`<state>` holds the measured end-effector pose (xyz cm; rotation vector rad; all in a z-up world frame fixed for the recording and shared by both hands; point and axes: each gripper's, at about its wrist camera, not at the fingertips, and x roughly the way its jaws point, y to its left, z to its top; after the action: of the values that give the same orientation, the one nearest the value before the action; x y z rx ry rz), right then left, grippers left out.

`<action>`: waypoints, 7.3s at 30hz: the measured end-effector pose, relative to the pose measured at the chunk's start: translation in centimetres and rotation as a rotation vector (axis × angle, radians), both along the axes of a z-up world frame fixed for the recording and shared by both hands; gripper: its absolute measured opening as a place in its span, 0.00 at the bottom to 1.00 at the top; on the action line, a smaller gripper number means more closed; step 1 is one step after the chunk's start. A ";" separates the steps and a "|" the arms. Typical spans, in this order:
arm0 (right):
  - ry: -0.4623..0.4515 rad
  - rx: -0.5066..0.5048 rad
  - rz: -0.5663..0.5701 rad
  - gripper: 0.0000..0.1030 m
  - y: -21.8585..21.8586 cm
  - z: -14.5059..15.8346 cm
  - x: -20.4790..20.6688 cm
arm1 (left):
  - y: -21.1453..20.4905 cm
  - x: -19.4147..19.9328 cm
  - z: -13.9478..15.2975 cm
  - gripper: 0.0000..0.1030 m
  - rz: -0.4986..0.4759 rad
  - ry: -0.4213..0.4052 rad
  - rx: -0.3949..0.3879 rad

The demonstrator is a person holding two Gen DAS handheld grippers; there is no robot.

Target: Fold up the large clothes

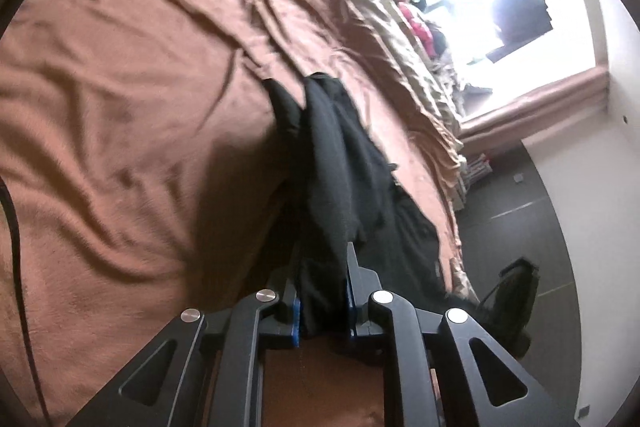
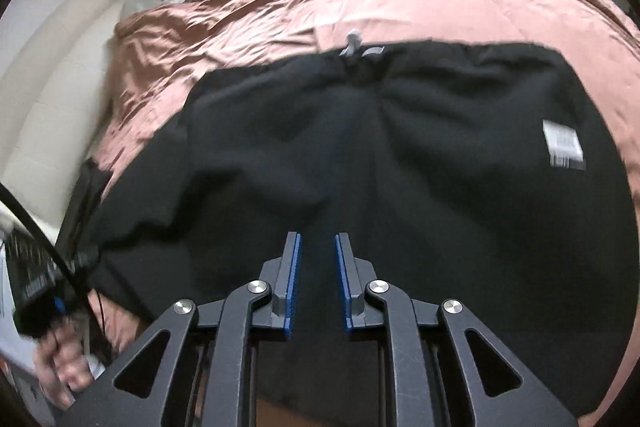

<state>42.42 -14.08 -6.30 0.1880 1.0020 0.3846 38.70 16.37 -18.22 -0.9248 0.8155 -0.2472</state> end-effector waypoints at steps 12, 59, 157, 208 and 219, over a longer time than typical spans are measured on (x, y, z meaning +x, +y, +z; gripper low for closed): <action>-0.009 0.134 -0.057 0.19 -1.8 -3.9 -6.1 | -4.8 2.0 6.8 0.13 -0.104 -0.145 0.069; -0.183 0.512 -0.482 0.62 -29.2 -1.0 -21.0 | -41.3 7.1 4.8 0.13 -0.741 -0.058 0.346; 0.051 0.598 -0.091 0.27 -29.8 -6.9 5.7 | -24.9 20.7 -4.7 0.66 -0.475 0.107 0.244; -0.323 0.562 0.465 0.11 11.3 10.5 -5.2 | 10.2 -5.2 23.3 0.24 0.092 -0.239 0.449; -0.263 0.569 0.602 0.11 26.4 9.9 -1.4 | 22.3 -8.9 25.3 0.24 0.262 -0.171 0.526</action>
<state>41.00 12.31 3.57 0.3366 0.6519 1.2161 29.81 38.69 7.08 -0.4966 0.5523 0.1155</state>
